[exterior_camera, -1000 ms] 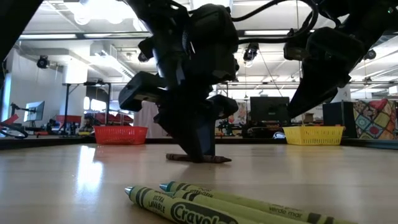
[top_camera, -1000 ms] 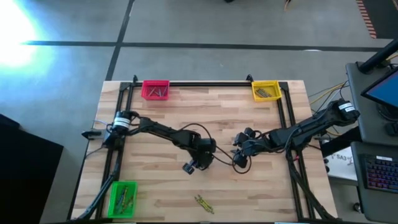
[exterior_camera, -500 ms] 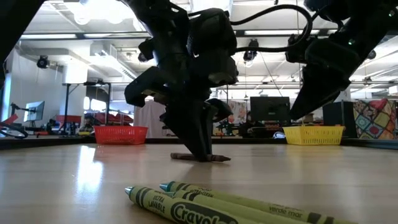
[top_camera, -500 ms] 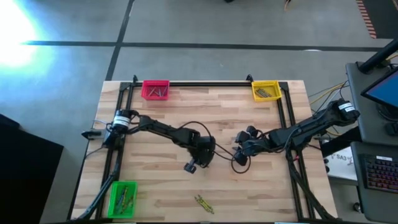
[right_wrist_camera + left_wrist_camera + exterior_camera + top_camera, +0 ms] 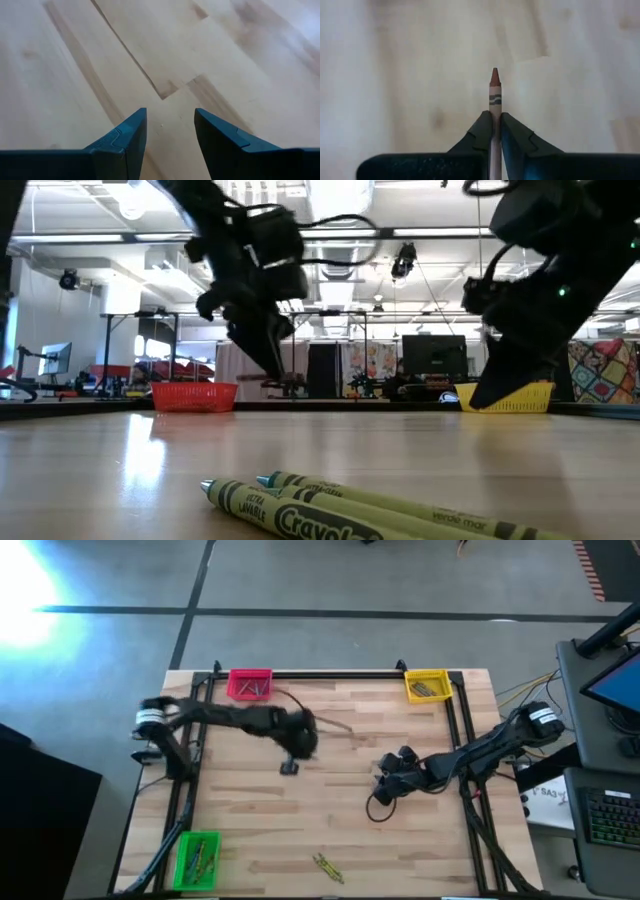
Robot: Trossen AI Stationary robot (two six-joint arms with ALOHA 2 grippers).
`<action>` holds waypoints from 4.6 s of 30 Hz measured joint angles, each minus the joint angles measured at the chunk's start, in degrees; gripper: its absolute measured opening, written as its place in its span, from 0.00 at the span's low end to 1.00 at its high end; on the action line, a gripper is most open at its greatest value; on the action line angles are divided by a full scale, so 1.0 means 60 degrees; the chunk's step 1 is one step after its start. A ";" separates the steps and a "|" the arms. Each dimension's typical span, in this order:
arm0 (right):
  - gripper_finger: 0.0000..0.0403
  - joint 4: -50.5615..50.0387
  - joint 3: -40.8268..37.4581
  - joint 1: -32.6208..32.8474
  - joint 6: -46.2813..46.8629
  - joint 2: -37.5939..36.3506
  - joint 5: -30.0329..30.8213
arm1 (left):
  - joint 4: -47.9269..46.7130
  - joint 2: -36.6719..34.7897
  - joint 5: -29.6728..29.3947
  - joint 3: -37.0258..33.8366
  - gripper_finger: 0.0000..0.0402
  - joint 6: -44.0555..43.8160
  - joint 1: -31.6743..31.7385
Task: Sort crayons
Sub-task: Put the brown crayon into the red bin, then put the green crayon into the yellow bin
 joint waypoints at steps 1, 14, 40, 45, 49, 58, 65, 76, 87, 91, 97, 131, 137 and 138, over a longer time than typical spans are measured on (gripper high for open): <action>0.39 0.0160 0.0000 0.0000 -0.0003 0.0214 0.0002 | 0.0267 -0.0350 -0.0004 -0.0261 0.01 -0.0099 0.0289; 0.39 0.1707 0.0165 -0.0004 -0.0220 0.1630 0.0474 | 0.2134 -0.2882 -0.3688 -0.1748 0.01 -0.1687 0.3752; 0.39 0.1214 0.0219 0.0000 -0.0385 0.0203 0.0370 | 0.0729 -0.2202 -0.4560 -0.1732 0.27 -0.3060 0.6867; 0.39 0.1220 0.0176 0.0000 -0.0005 0.0523 0.0776 | 0.1019 -0.2681 -0.1801 -0.2191 0.30 -0.3005 0.5752; 0.39 0.1598 0.0171 0.0000 0.1531 0.0976 0.0664 | 0.2337 -0.3272 -0.1739 -0.3127 0.29 -0.2993 0.4036; 0.39 0.3164 0.1086 0.0951 0.1549 0.2244 0.0234 | 0.5909 -0.3963 -0.1744 -0.5320 0.27 -0.3789 -0.0453; 0.39 0.2566 0.3468 0.1816 0.1774 0.3933 0.0396 | 0.8838 -0.3631 -0.2228 -0.6314 0.26 -0.5225 -0.2649; 0.39 -0.2739 0.9065 0.3030 0.3292 0.7070 0.0344 | 0.9209 -0.2832 -0.4177 -0.6624 0.25 -0.6801 -0.4553; 0.39 -0.4259 1.1671 0.3293 0.3031 0.8192 -0.0127 | 0.9220 -0.2299 -0.4318 -0.6602 0.25 -0.7882 -0.5701; 0.39 -0.4284 1.1928 0.3289 0.2612 0.8192 -0.0938 | 0.9217 -0.2328 -0.4314 -0.6581 0.25 -0.7862 -0.6049; 0.39 -0.4508 1.2100 0.3196 0.2742 0.8178 -0.1396 | 0.9057 -0.2329 -0.4314 -0.6582 0.25 -0.7813 -0.6170; 0.27 -0.7419 1.1748 0.3044 0.3418 0.8269 -0.1104 | 0.8721 -0.2334 -0.5319 -0.6537 0.25 -0.7663 -0.6112; 0.13 -0.7415 1.1600 0.2662 0.2655 0.8250 -0.1707 | 0.8721 -0.2642 -0.5316 -0.6537 0.25 -0.7782 -0.6112; 0.12 -0.7434 1.1579 0.2593 0.2518 0.8250 -0.1762 | 0.8722 -0.2723 -0.5319 -0.6537 0.25 -0.7724 -0.6112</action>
